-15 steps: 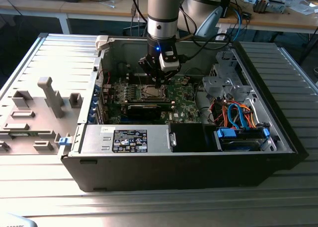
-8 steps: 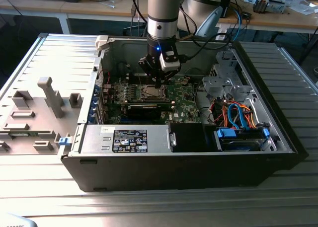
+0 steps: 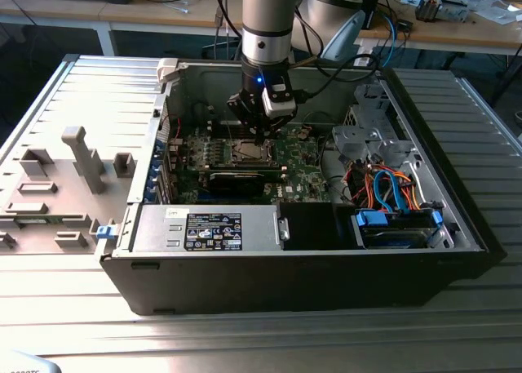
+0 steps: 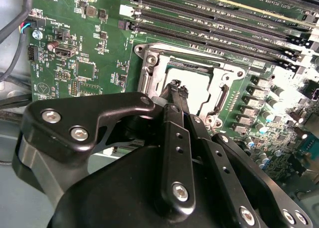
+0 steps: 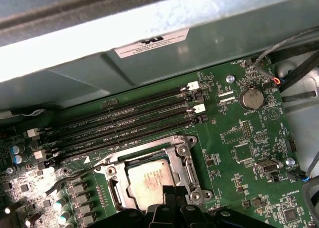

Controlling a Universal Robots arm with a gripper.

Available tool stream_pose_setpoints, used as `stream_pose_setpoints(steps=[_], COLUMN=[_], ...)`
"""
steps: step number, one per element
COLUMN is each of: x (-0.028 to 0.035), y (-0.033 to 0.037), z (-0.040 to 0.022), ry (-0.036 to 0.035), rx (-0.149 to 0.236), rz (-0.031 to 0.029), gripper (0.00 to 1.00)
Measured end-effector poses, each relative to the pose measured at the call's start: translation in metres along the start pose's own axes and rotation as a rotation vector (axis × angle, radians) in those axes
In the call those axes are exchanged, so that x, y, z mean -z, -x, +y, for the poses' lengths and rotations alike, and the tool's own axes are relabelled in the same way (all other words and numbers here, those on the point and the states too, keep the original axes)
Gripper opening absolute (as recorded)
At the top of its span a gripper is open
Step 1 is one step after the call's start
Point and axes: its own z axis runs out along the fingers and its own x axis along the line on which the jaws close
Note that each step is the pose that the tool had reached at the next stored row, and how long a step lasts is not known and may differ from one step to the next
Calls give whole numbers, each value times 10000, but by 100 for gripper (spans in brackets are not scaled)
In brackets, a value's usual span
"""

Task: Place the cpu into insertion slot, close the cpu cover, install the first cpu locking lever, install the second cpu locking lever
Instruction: 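Install the first cpu locking lever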

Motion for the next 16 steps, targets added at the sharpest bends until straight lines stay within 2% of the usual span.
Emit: stream_pose_setpoints(steps=[11, 16], x=[-2, -6], y=[-1, -2], z=[0, 0], ry=[-3, -51], rx=[51, 51], rz=[-4, -17], gripper=[11, 11])
